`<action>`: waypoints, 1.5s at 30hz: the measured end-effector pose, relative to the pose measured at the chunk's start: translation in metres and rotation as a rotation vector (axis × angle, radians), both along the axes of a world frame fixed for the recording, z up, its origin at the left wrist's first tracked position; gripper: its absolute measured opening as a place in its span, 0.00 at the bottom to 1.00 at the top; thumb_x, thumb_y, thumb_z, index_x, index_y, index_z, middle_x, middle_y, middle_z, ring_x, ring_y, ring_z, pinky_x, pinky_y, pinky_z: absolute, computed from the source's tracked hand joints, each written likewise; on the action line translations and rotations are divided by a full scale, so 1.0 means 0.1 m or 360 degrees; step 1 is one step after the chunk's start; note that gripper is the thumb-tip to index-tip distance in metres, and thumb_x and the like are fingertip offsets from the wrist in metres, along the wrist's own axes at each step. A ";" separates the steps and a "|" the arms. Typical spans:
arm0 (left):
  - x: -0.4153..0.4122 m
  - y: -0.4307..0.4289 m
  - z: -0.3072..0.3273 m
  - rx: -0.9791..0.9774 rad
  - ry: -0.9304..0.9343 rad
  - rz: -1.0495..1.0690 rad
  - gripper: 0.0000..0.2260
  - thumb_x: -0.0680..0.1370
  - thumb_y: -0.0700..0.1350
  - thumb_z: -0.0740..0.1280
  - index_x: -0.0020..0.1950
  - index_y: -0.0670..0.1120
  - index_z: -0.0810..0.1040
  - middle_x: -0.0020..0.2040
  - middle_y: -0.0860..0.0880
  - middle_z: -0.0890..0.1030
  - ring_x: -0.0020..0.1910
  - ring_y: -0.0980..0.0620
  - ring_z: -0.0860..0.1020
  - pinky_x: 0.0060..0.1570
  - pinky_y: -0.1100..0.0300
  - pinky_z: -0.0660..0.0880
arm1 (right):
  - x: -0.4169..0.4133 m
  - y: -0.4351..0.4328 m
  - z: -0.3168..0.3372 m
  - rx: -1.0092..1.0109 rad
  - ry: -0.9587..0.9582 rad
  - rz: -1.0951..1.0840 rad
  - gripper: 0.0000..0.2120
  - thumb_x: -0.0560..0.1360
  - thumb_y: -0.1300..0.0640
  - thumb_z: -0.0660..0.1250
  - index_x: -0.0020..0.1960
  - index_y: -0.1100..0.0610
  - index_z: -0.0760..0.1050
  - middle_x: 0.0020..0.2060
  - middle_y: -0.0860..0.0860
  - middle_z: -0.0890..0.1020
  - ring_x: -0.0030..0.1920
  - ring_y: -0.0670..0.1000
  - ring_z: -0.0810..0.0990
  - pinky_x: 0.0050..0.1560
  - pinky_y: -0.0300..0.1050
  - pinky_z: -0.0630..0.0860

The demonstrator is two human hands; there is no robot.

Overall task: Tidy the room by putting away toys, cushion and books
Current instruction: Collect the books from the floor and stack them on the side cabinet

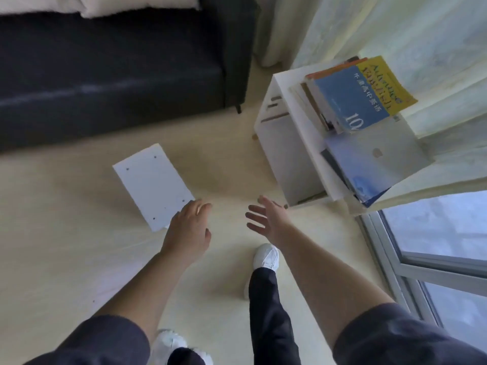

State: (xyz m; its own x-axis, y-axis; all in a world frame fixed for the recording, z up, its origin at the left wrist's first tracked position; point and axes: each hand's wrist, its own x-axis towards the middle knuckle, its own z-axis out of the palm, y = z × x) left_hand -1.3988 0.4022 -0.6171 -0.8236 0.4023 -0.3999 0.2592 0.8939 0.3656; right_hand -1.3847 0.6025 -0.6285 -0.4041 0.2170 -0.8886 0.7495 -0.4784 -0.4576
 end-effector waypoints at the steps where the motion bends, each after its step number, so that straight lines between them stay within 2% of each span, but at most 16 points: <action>1: 0.12 -0.25 0.01 -0.0023 -0.0009 0.0034 0.24 0.75 0.40 0.63 0.72 0.45 0.66 0.73 0.46 0.65 0.72 0.47 0.63 0.65 0.52 0.66 | 0.04 -0.25 0.02 -0.0033 0.0035 0.0036 0.13 0.81 0.52 0.62 0.62 0.58 0.70 0.50 0.55 0.81 0.45 0.54 0.82 0.46 0.52 0.80; 6: 0.75 -1.62 0.02 -0.0178 -0.0113 0.0226 0.23 0.77 0.42 0.62 0.72 0.47 0.65 0.73 0.48 0.64 0.72 0.49 0.62 0.64 0.54 0.66 | 0.39 -1.53 0.14 -0.0097 0.0048 0.0244 0.13 0.81 0.52 0.62 0.62 0.58 0.71 0.49 0.54 0.81 0.45 0.54 0.82 0.44 0.50 0.80; 11: 1.00 -2.31 -0.04 -0.0137 -0.0251 0.0460 0.22 0.77 0.43 0.61 0.72 0.47 0.64 0.73 0.49 0.62 0.72 0.49 0.61 0.63 0.55 0.66 | 0.52 -2.20 0.10 -0.0068 0.0041 0.0463 0.12 0.80 0.53 0.63 0.60 0.57 0.72 0.49 0.54 0.81 0.46 0.55 0.82 0.44 0.49 0.79; 16: 1.15 -2.96 -0.12 -0.0071 -0.0343 0.0692 0.21 0.77 0.42 0.61 0.70 0.47 0.66 0.71 0.50 0.65 0.69 0.49 0.65 0.62 0.53 0.69 | 0.44 -2.90 -0.04 0.0063 -0.0036 0.0719 0.10 0.80 0.53 0.62 0.59 0.57 0.73 0.45 0.52 0.82 0.42 0.53 0.81 0.44 0.47 0.77; 21: 1.42 -3.82 -0.20 -0.0101 -0.0438 0.0952 0.20 0.78 0.42 0.61 0.71 0.46 0.66 0.70 0.49 0.65 0.68 0.48 0.65 0.61 0.53 0.69 | 0.46 -3.91 -0.10 0.0024 -0.0067 0.0988 0.08 0.80 0.54 0.62 0.57 0.55 0.73 0.43 0.51 0.82 0.43 0.54 0.81 0.44 0.47 0.77; 27: 1.82 -4.96 -0.37 -0.0105 -0.0502 0.1039 0.19 0.78 0.43 0.62 0.69 0.45 0.67 0.69 0.47 0.66 0.68 0.47 0.66 0.60 0.52 0.70 | 0.62 -5.16 -0.10 0.0007 -0.0035 0.1141 0.05 0.79 0.55 0.63 0.53 0.54 0.74 0.43 0.52 0.81 0.42 0.53 0.81 0.41 0.46 0.75; 31: 2.13 -5.84 -0.54 -0.0110 -0.0532 0.0972 0.20 0.78 0.42 0.62 0.70 0.45 0.67 0.70 0.47 0.66 0.67 0.46 0.66 0.60 0.51 0.70 | 0.87 -5.89 -0.14 0.0079 0.0012 0.1090 0.04 0.79 0.56 0.63 0.53 0.54 0.74 0.45 0.53 0.81 0.43 0.54 0.81 0.43 0.47 0.76; 34: 2.37 -6.53 -0.71 -0.0119 -0.0542 0.0913 0.19 0.77 0.41 0.62 0.69 0.45 0.68 0.69 0.47 0.67 0.67 0.47 0.67 0.58 0.53 0.71 | 1.18 -6.46 -0.34 0.0087 -0.0002 0.1050 0.05 0.79 0.56 0.62 0.55 0.55 0.73 0.45 0.53 0.81 0.44 0.55 0.80 0.44 0.48 0.76; 37: 2.52 -7.09 -0.94 -0.0141 -0.0571 0.0901 0.19 0.77 0.42 0.63 0.68 0.46 0.69 0.68 0.48 0.68 0.65 0.48 0.69 0.56 0.55 0.72 | 1.43 -6.95 -0.65 0.0058 -0.0077 0.1092 0.03 0.79 0.56 0.62 0.52 0.53 0.73 0.44 0.52 0.81 0.43 0.53 0.80 0.42 0.46 0.75; 45: 2.73 -8.18 -1.94 -0.0261 -0.0724 0.0983 0.20 0.77 0.44 0.65 0.68 0.47 0.69 0.68 0.47 0.69 0.67 0.47 0.68 0.60 0.51 0.72 | 1.71 -8.23 -1.70 0.0029 -0.0211 0.1468 0.06 0.78 0.58 0.62 0.55 0.55 0.73 0.40 0.50 0.80 0.38 0.49 0.78 0.36 0.41 0.73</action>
State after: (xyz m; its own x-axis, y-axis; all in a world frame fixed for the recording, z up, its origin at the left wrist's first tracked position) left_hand -1.1259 -0.4155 -0.8114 -0.6198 -0.1686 -0.7664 -0.4462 0.8791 0.1675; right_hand -1.2138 -0.2207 -0.7986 -0.3193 -0.1251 -0.9394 0.8763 0.3384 -0.3429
